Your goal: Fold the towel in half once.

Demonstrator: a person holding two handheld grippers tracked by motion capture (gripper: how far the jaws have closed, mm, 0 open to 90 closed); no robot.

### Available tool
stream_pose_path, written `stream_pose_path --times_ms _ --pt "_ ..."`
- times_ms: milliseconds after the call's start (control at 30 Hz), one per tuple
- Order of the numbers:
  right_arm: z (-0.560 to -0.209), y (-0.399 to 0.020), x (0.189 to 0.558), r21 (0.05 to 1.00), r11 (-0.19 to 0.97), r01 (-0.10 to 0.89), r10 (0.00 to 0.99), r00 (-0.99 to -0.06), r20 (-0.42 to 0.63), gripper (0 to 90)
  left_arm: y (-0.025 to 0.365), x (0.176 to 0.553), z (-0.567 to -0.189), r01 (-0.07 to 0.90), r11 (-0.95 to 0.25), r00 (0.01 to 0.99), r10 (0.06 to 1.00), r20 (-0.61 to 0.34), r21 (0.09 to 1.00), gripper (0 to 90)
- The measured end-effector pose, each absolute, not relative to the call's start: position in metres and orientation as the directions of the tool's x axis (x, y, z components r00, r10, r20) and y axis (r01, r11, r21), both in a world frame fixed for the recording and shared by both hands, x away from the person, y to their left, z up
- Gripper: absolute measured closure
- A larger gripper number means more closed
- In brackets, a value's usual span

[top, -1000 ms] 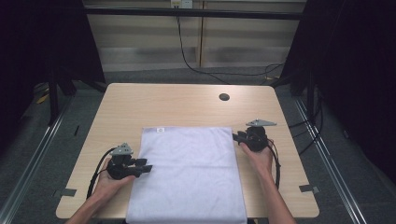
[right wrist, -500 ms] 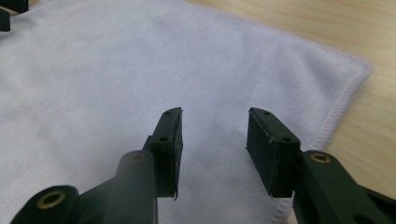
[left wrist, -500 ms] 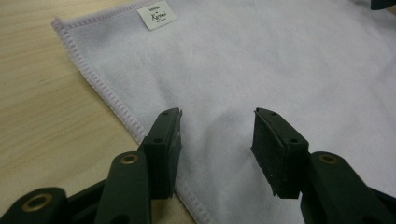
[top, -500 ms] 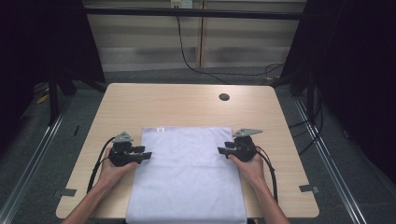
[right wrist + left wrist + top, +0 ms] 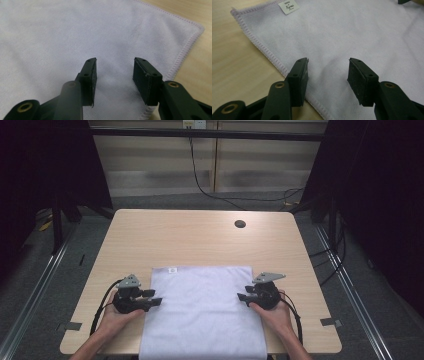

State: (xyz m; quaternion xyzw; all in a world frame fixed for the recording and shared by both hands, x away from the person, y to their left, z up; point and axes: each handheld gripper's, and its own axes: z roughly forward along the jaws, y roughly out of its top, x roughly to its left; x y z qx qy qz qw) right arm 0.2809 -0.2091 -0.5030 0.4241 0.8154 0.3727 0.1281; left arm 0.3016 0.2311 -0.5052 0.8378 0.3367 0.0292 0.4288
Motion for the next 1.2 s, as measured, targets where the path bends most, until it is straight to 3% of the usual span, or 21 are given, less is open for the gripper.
stream_pose_path --times_ms 267,400,567,800,1000,1200 --pt "-0.500 -0.213 0.231 0.708 0.390 0.589 0.762 -0.638 0.111 53.8 0.232 0.268 -0.500 0.531 -0.459 0.803 0.540 -0.252 0.712 50.7" --pt "-0.498 -0.213 0.222 0.702 0.401 0.588 0.745 -0.656 0.124 50.7 0.233 0.276 -0.494 0.520 -0.441 0.804 0.542 -0.245 0.731 50.8" --pt "-0.489 -0.220 0.245 0.745 0.352 0.566 0.766 -0.632 0.119 50.6 0.231 0.309 -0.486 0.515 -0.416 0.778 0.594 -0.206 0.750 51.7" --pt "-0.487 -0.226 0.291 0.764 0.315 0.563 0.804 -0.586 0.100 49.8 0.225 0.345 -0.493 0.551 -0.372 0.734 0.643 -0.222 0.747 52.9" --pt "-0.503 -0.228 0.302 0.727 0.326 0.605 0.819 -0.565 0.103 45.0 0.226 0.346 -0.502 0.556 -0.398 0.740 0.638 -0.216 0.730 48.3" --pt "-0.506 -0.224 0.298 0.729 0.360 0.582 0.816 -0.576 0.058 44.1 0.221 0.343 -0.503 0.530 -0.425 0.756 0.629 -0.182 0.734 44.9"
